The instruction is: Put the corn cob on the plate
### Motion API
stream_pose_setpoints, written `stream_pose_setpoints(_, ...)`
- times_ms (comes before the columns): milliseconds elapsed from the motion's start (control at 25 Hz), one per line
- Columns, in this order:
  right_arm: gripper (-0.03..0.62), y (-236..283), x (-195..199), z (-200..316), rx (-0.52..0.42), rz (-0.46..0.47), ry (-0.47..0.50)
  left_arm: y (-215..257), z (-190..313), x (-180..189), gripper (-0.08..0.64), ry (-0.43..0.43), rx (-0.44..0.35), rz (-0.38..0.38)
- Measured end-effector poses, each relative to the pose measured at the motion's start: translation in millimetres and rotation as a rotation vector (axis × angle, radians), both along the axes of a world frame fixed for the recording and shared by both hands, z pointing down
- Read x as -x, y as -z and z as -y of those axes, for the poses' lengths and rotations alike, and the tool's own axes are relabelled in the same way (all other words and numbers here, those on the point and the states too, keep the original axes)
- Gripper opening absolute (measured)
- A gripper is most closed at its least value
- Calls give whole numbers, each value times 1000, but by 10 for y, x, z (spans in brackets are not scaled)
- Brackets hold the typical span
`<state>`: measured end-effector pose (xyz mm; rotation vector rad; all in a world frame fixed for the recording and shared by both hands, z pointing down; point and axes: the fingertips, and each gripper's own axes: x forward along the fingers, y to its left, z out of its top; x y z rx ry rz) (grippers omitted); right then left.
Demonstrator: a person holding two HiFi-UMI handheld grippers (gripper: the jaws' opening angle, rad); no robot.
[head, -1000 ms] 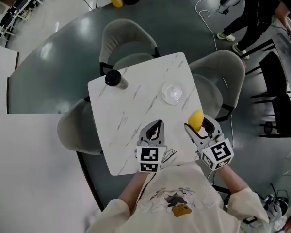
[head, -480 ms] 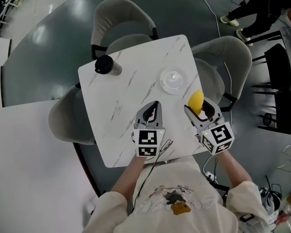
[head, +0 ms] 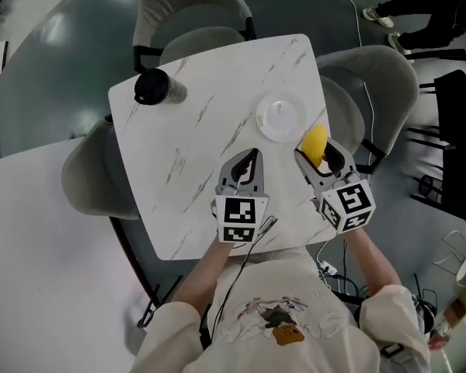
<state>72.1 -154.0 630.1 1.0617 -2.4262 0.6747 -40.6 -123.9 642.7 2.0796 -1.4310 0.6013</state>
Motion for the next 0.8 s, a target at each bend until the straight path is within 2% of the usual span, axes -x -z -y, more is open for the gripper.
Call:
stream_pose_setpoints(280,245,-396,117,222,50,-45,20,-224,221,55,6,14,1,16)
stream_pose_setpoints(600,245,-776,249,251,134,-112,62,-399,255,87,6,24,30,19)
stream_pose_setpoints(800,245,-996,319,310,171,-178,103,-709,286,71,6,11,67,46)
